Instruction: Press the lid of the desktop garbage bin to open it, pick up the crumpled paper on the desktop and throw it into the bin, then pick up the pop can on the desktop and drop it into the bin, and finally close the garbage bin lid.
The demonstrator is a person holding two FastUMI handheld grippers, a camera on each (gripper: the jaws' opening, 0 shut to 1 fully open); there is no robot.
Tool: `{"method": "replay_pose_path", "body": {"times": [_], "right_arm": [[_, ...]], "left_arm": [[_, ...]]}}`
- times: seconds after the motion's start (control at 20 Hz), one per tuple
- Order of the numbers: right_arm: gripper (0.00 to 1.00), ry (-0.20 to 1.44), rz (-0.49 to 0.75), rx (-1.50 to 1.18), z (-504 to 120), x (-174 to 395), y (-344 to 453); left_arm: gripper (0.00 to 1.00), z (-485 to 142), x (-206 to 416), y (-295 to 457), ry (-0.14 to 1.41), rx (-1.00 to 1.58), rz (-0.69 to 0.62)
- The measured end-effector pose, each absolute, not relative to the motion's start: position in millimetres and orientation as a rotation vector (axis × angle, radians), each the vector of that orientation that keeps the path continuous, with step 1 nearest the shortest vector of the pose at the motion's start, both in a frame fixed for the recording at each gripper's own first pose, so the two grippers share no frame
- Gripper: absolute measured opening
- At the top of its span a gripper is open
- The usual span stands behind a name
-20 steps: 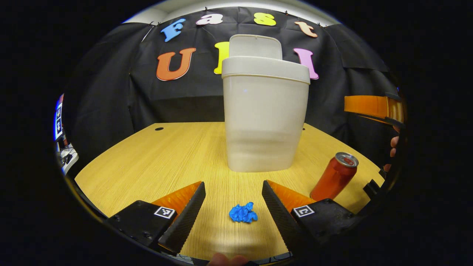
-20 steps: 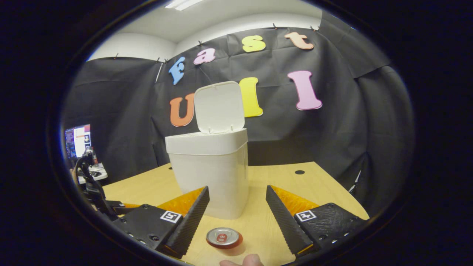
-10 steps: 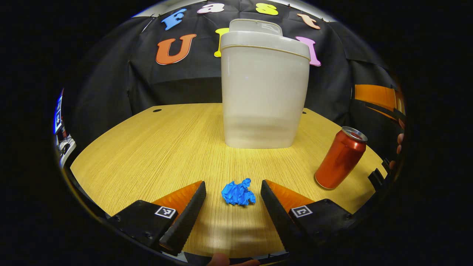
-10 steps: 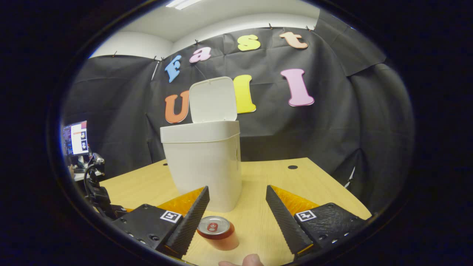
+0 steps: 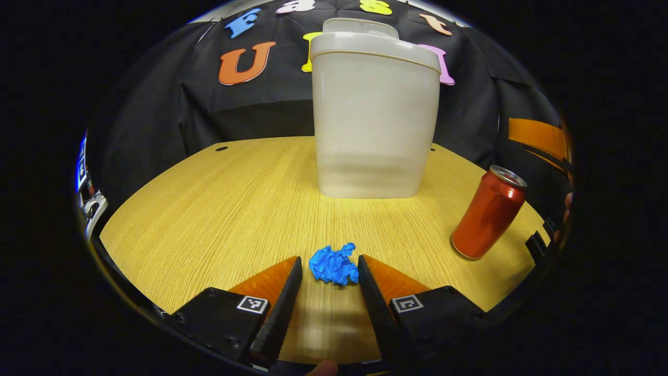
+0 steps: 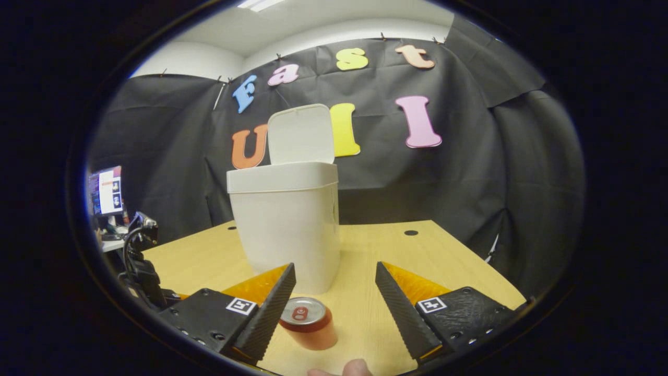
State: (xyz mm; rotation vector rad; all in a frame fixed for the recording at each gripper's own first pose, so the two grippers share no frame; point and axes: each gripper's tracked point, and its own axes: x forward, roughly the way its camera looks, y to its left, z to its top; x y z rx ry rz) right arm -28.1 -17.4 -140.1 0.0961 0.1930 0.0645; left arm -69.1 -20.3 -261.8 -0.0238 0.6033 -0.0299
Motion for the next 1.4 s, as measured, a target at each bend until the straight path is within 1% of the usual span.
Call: {"method": "replay_pose_path", "body": {"times": [0.15, 0.2, 0.25, 0.3, 0.4, 0.45, 0.5, 0.55, 0.6, 0.85, 1.05, 1.1, 1.15, 1.2, 1.3, 1.4], "right_arm": [[0.93, 0.202, 0.076, 0.096, -145, -34, -14], [0.93, 0.203, 0.078, 0.094, -146, -36, -12], [0.96, 0.202, 0.078, 0.090, -147, -38, -11], [0.96, 0.202, 0.078, 0.084, -149, -40, -9], [0.96, 0.207, 0.083, 0.076, -152, -41, -4], [0.93, 0.211, 0.087, 0.075, -153, -42, -1], [0.93, 0.214, 0.089, 0.074, -155, -42, 0], [0.93, 0.218, 0.092, 0.072, -157, -42, 3], [0.96, 0.222, 0.097, 0.069, -160, -43, 7], [0.96, 0.245, 0.092, 0.038, -174, -43, 15], [0.96, 0.290, 0.087, 0.041, -193, -42, 18], [0.93, 0.306, 0.083, 0.043, -199, -41, 17], [0.93, 0.320, 0.081, 0.042, -204, -40, 17], [0.96, 0.333, 0.079, 0.041, -210, -39, 18], [0.96, 0.364, 0.077, 0.040, -222, -38, 19], [0.96, 0.399, 0.077, 0.048, -236, -38, 19]], "left_arm": [[0.64, -261, -69, -18, 0.598, -0.028, -0.019], [0.60, -262, -69, -18, 0.598, -0.032, -0.010], [0.58, -262, -68, -17, 0.600, -0.035, -0.003], [0.52, -263, -68, -16, 0.600, -0.035, 0.004], [0.48, -262, -68, -13, 0.601, -0.034, 0.011], [0.41, -261, -67, -13, 0.600, -0.037, 0.008], [0.42, -262, -67, -13, 0.599, -0.041, 0.006], [0.37, -261, -67, -14, 0.598, -0.046, 0.006], [0.36, -260, -66, -14, 0.596, -0.048, 0.006], [0.36, -247, -61, -14, 0.555, -0.043, 0.003], [0.36, -229, -52, -14, 0.505, -0.050, -0.011], [0.36, -225, -50, -14, 0.493, -0.047, -0.015], [0.36, -221, -49, -14, 0.482, -0.044, -0.018], [0.39, -219, -48, -13, 0.473, -0.041, -0.020], [0.36, -213, -47, -12, 0.455, -0.037, -0.022], [0.36, -207, -44, -12, 0.443, -0.035, -0.026]]}}
